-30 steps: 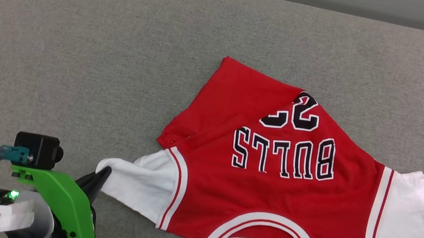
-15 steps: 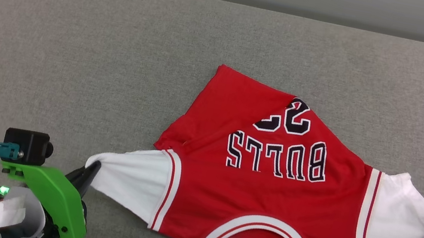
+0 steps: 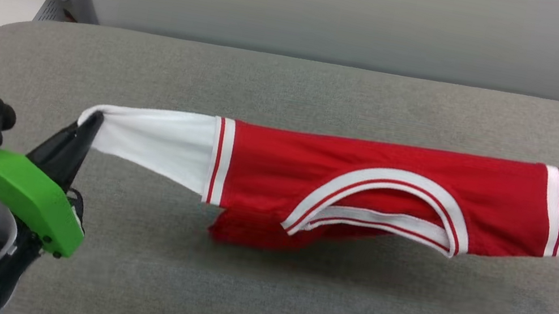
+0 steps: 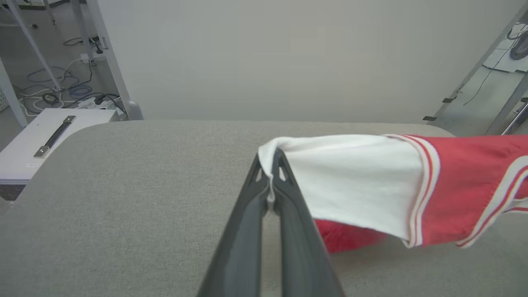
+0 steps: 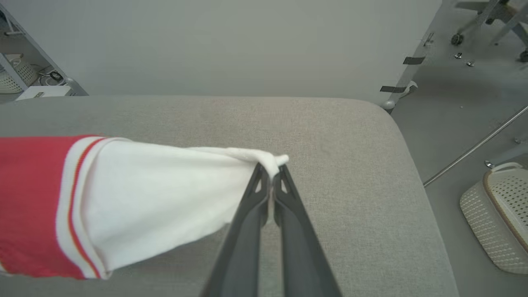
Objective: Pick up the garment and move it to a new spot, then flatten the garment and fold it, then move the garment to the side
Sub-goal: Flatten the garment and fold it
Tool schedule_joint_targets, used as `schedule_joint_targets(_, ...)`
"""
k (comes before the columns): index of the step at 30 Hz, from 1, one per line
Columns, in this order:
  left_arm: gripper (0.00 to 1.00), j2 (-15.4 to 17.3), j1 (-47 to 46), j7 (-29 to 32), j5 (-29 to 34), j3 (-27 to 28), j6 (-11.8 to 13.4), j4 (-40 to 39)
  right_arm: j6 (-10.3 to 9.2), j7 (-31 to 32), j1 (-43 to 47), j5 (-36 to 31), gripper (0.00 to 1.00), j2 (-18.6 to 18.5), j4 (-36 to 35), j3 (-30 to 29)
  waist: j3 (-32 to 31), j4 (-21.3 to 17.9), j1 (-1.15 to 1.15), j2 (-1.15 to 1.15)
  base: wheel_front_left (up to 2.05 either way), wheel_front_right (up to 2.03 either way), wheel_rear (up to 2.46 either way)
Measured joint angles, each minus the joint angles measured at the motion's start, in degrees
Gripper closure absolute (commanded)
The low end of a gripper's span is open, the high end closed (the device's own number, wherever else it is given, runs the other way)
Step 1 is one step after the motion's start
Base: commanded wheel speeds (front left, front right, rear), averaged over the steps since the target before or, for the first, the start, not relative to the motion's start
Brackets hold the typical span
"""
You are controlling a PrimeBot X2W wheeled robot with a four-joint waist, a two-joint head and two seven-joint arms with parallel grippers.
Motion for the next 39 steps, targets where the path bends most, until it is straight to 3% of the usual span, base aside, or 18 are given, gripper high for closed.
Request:
schedule_joint_targets(14, 1.00, 1.14, -11.45, -4.32, -1.34, 2.41, -1.56, -2.81, 0.00, -1.79, -12.13, 0.91, 1.00, -1.59, -2.89, -1.66, -3.65, -3.55, 0.00, 0.00, 0.00, 0.00, 0.00)
schedule_joint_targets(20, 1.00, 3.59, -17.73, -4.17, -1.23, 2.46, -2.86, -0.82, 0.01, -3.23, -18.31, 0.24, 1.00, -1.98, -1.67, -0.34, -1.98, -3.93, 0.00, 0.00, 0.00, 0.00, 0.00)
schedule_joint_targets(29, 1.00, 8.43, -33.85, -0.20, 1.25, -0.83, -5.45, 6.70, 0.01, -7.31, -31.66, -2.72, 1.00, -4.50, 5.47, 7.04, 4.45, -4.09, 0.00, 0.00, 0.00, 0.00, 0.00)
schedule_joint_targets(34, 1.00, 8.81, -45.52, 0.21, 1.37, -3.38, -6.92, 13.28, 0.00, -10.58, -41.61, -4.68, 1.00, -6.15, 11.05, 10.83, 9.37, -3.81, 0.00, 0.00, 0.00, 0.00, 0.00)
schedule_joint_targets(39, 1.00, 8.60, -59.16, -1.80, 2.94, -5.52, -7.50, 20.82, 0.00, -14.81, -53.53, -6.89, 1.00, -5.00, 18.13, 14.61, 14.96, -3.46, 0.01, 0.00, 0.00, 0.00, 0.00)
